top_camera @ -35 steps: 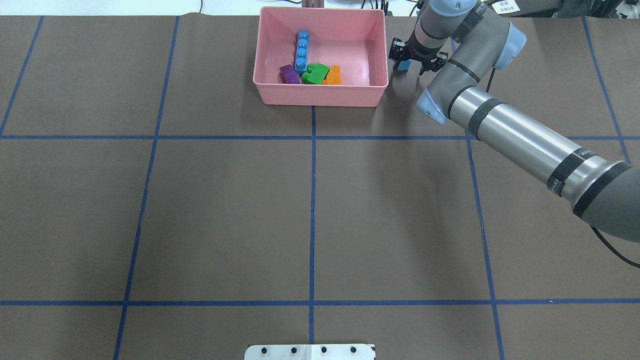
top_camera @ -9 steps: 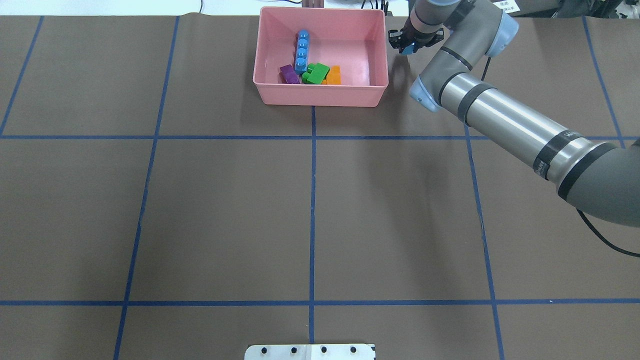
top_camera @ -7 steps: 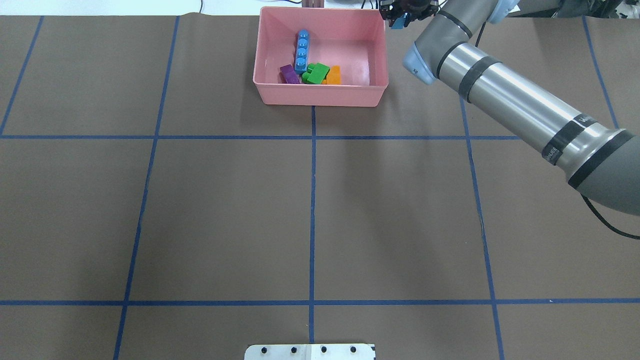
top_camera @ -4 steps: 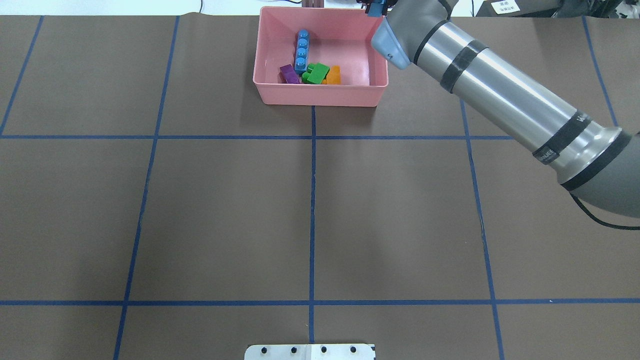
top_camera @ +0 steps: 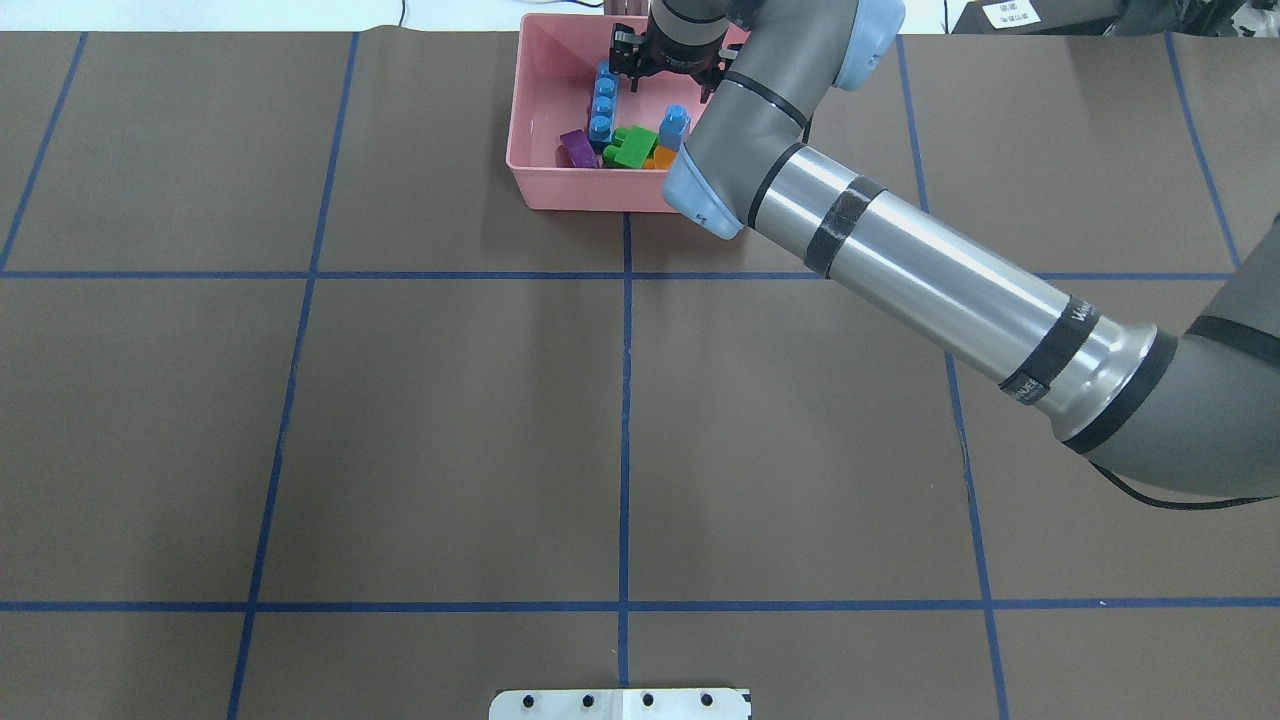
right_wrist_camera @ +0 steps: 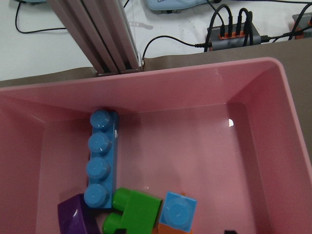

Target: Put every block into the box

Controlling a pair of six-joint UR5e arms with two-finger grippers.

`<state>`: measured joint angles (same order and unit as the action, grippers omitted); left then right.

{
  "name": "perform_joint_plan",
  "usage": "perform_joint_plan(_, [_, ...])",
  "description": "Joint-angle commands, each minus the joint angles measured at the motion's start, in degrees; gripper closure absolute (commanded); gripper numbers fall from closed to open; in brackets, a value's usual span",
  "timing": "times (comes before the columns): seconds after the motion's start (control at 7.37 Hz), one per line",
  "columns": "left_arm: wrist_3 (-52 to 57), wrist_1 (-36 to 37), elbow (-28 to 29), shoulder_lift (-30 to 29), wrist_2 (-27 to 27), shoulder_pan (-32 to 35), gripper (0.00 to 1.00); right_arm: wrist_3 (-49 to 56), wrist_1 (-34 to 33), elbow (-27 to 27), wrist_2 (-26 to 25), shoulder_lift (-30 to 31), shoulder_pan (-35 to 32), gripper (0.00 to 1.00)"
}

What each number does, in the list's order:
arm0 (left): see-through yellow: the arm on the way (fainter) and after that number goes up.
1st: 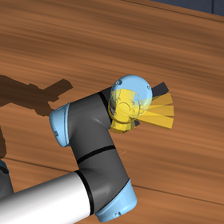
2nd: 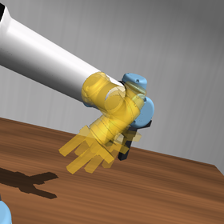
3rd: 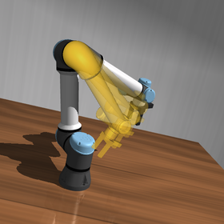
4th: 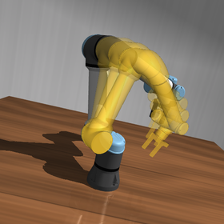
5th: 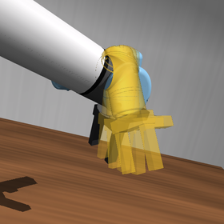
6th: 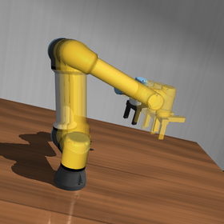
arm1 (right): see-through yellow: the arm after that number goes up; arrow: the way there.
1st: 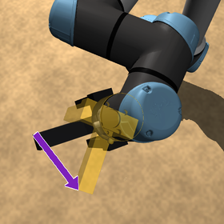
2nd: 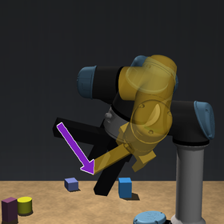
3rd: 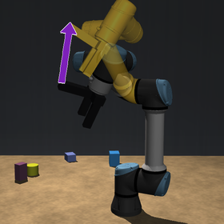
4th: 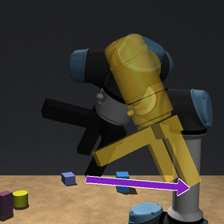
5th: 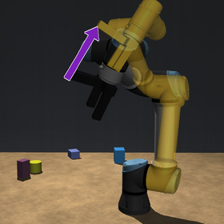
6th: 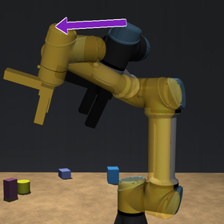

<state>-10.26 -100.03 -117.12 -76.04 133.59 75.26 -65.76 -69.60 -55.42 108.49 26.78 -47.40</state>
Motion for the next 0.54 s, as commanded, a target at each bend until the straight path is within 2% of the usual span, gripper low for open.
perform_joint_plan(0.0, [0.5,0.0,0.3,0.1,-0.1,0.3,0.00,-0.2,-13.4,-21.0,3.9,9.3,0.6,0.00])
perform_joint_plan(0.14, [0.6,0.0,0.4,0.0,-0.1,0.9,0.00,0.7,-22.2,-32.2,4.9,14.0,0.4,0.00])
perform_joint_plan(0.27, [1.9,0.1,0.7,0.0,0.0,2.8,0.00,0.9,-28.0,-42.6,5.0,20.4,0.4,0.00])
perform_joint_plan(0.41, [5.3,0.2,2.2,0.0,0.0,5.6,0.00,1.0,-29.4,-52.6,5.1,29.6,0.1,0.00])
